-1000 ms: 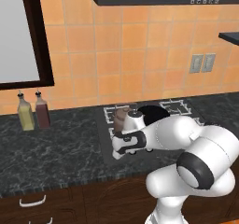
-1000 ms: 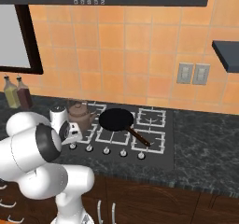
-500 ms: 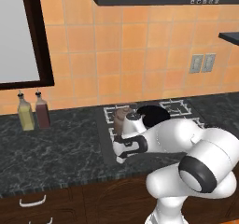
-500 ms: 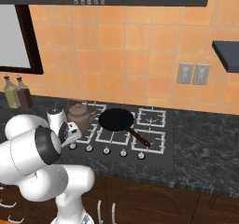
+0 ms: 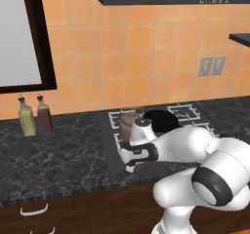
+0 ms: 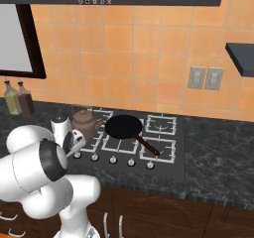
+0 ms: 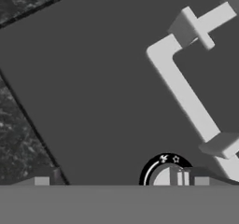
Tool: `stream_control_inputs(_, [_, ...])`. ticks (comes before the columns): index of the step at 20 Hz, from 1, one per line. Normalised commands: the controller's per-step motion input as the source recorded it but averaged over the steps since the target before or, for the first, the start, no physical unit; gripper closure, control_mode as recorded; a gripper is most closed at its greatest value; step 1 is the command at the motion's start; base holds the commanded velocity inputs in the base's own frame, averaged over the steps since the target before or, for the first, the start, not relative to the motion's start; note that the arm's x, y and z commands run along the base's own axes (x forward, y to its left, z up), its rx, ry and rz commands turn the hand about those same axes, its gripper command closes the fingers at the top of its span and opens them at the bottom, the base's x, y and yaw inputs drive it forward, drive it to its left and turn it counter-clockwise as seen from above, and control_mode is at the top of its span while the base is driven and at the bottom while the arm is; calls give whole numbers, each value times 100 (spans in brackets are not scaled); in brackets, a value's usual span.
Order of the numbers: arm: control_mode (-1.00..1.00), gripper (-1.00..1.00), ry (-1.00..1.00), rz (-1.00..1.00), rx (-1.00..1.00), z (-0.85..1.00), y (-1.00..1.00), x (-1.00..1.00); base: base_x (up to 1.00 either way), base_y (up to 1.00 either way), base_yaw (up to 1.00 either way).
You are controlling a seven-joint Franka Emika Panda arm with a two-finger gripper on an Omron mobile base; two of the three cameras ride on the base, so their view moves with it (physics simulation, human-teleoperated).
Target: Pick the kettle from the counter and place it on a stove burner. Then turn the burner on.
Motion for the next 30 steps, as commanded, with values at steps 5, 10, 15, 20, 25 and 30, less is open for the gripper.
stream_control_inputs(5, [-100,-100,-16,11,0,48,18,-30,0,0,0])
stream_control_inputs(10, [-100,-100,-27,1,-1,47,0,-1,0,0,0])
stream_control_inputs(15, [-100,-100,-31,0,-2,36,0,0,0,0,0])
stream_control_inputs(20, [-100,-100,-35,0,0,63,0,-8,0,0,0])
stream_control_inputs(25, [-100,-100,-27,4,0,80,0,-14,0,0,0])
stream_control_inputs(30, [-100,-100,-26,15,0,83,12,-2,0,0,0])
